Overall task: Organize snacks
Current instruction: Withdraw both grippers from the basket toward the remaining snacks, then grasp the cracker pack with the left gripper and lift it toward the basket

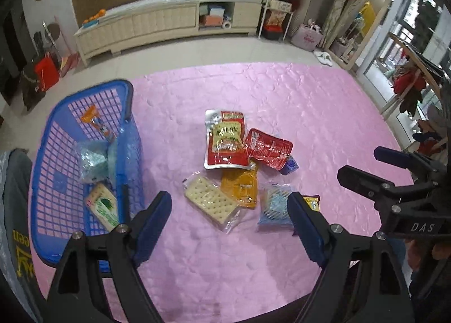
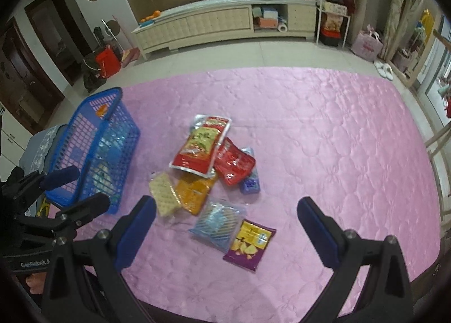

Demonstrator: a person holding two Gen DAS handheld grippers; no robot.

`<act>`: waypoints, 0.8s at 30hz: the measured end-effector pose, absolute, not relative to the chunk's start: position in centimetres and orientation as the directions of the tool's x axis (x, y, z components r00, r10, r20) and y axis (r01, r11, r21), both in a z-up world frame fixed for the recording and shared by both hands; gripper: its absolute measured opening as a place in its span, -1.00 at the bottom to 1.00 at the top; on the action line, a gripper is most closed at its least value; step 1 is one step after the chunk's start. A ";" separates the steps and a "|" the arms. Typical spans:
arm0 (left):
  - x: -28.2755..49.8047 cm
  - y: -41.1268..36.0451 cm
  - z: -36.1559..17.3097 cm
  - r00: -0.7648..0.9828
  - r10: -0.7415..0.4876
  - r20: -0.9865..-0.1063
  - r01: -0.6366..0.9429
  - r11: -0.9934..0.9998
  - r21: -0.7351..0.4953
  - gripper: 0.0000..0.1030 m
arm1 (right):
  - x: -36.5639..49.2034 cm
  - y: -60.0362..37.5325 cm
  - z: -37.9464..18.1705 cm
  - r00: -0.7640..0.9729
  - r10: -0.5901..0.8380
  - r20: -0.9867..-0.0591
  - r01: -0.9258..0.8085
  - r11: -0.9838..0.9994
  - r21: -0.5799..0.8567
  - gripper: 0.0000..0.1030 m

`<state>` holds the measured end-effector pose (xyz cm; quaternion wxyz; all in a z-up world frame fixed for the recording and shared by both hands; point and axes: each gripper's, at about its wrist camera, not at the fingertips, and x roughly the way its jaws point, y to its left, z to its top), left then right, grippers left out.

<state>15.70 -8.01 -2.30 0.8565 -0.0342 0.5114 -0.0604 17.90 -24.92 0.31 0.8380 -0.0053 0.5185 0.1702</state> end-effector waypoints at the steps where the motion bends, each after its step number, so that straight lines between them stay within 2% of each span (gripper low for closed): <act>1: 16.1 -8.2 -2.8 0.456 -0.138 -0.879 0.055 0.990 -0.127 0.60 | 18.0 -25.1 0.2 0.402 0.282 -0.871 -0.291 0.941 0.170 0.97; 10: 18.7 -9.1 -8.6 0.329 -0.080 -0.941 -0.080 0.990 -0.112 0.60 | 20.5 -25.8 -3.4 0.363 0.266 -0.893 -0.285 0.944 0.166 0.97; 24: 21.8 -7.5 -16.0 0.189 -0.055 -0.980 -0.260 0.960 -0.104 0.60 | 22.8 -25.5 -9.7 0.262 0.260 -0.929 -0.277 0.943 0.186 0.97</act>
